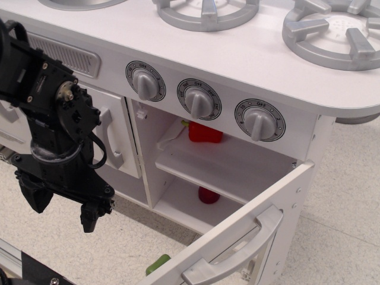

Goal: Close oven

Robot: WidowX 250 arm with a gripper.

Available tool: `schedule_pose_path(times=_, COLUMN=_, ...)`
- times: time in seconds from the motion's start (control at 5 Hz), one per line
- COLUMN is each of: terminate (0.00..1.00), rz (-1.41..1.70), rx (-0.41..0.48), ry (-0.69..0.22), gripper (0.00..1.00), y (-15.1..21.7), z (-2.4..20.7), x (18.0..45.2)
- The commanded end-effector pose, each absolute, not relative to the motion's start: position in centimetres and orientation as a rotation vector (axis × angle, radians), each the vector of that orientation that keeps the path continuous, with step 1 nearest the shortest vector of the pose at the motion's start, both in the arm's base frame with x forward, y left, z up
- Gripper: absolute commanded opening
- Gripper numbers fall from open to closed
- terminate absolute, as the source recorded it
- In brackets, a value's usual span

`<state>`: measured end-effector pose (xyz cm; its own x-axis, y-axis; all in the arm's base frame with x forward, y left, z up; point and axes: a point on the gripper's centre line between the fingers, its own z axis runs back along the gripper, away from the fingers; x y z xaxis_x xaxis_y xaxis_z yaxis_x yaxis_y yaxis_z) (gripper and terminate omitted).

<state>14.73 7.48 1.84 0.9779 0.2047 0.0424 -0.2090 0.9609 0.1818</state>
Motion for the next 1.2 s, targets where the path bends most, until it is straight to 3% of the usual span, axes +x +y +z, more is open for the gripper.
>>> schedule_pose_path(times=0.0, terminate=0.00, rz=0.210, rx=0.187, ry=-0.023, gripper=1.00, y=7.5, z=1.8, x=14.7)
schedule_pose_path(times=0.4, terminate=0.00, rz=0.144, rx=0.052, ry=-0.062, gripper=1.00, y=3.1, z=4.5, x=16.2)
schedule_pose_path(times=0.6, terminate=0.00, rz=0.072, rx=0.032, ry=-0.091, gripper=1.00, y=0.8, z=5.5, x=16.2)
schedule_pose_path(times=1.0, terminate=0.00, rz=-0.161, rx=-0.050, ry=-0.123, gripper=1.00, y=-2.8, z=4.7, x=16.3)
